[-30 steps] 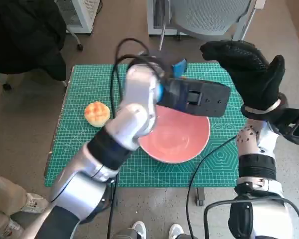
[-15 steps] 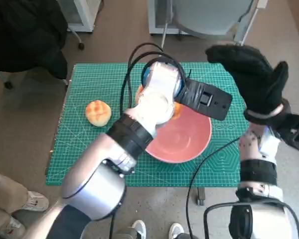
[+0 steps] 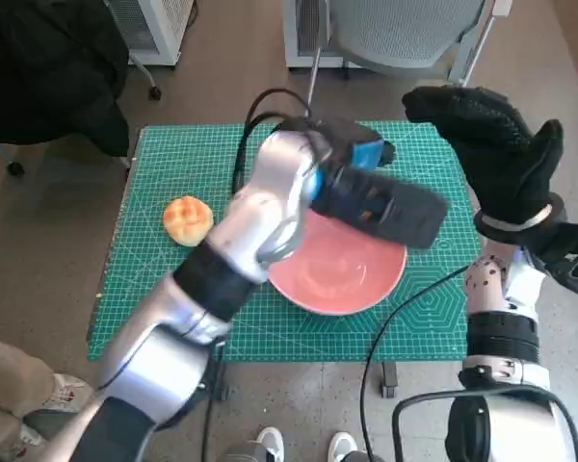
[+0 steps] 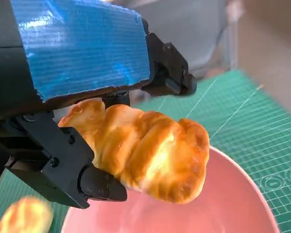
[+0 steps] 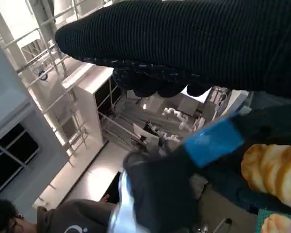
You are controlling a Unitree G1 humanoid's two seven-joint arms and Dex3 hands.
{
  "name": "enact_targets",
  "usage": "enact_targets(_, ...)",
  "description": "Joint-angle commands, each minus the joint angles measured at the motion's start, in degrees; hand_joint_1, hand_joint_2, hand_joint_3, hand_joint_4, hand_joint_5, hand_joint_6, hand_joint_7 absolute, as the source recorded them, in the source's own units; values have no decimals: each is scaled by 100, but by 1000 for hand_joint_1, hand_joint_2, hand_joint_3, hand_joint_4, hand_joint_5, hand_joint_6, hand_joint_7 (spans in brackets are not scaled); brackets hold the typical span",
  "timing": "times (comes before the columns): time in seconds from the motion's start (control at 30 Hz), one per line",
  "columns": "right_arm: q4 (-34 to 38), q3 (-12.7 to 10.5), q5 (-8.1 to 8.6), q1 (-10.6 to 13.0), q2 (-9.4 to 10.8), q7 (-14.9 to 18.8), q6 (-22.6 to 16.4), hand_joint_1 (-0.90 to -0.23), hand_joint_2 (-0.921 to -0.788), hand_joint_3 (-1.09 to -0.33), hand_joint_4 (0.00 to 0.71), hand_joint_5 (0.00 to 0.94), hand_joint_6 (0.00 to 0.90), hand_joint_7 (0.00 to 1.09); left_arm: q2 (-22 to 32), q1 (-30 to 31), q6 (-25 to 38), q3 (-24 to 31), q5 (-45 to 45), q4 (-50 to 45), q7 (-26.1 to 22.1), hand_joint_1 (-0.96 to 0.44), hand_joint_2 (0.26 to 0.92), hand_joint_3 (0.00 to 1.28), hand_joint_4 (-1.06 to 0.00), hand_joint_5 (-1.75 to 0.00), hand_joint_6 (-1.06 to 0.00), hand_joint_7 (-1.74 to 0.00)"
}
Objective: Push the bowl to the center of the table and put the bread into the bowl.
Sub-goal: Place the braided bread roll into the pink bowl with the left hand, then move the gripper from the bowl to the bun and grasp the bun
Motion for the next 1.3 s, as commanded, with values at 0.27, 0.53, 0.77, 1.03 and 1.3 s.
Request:
enact_targets(0.27, 88, 90, -23, 112, 33, -49, 104, -656, -921, -753, 165, 0, 237, 1, 219, -11, 689, -117, 128, -327, -476, 5, 916, 216, -2, -19, -179, -3)
enact_targets(0.53, 190, 104, -4, 71, 74, -13, 85, -657, -921, -750, 164, 0, 238, 2, 547, 135, 780, -13, 110, -870, -586, -38, 899, 123, 1, 0, -169, 0)
enact_targets(0.77, 305, 120, -22, 0, 111, 0, 52, -653, -921, -745, 164, 0, 240, 3, 473, 286, 1622, 267, 20, -1277, -647, -589, 755, 26, 1, 1, -142, -3)
enact_targets(1.03, 402, 121, -1, -59, 147, 87, 33, -648, -921, -736, 167, 2, 243, 4, 777, 685, 1810, 471, -135, -2221, -854, -580, 733, 6, 1, 1, -149, -8)
enact_targets(1.3, 510, 94, 41, -114, 158, 223, 38, -653, -921, -730, 170, 2, 246, 5, 1069, 820, 2129, 612, -140, -2678, -1114, -547, 730, 2, 1, 1, -150, -8)
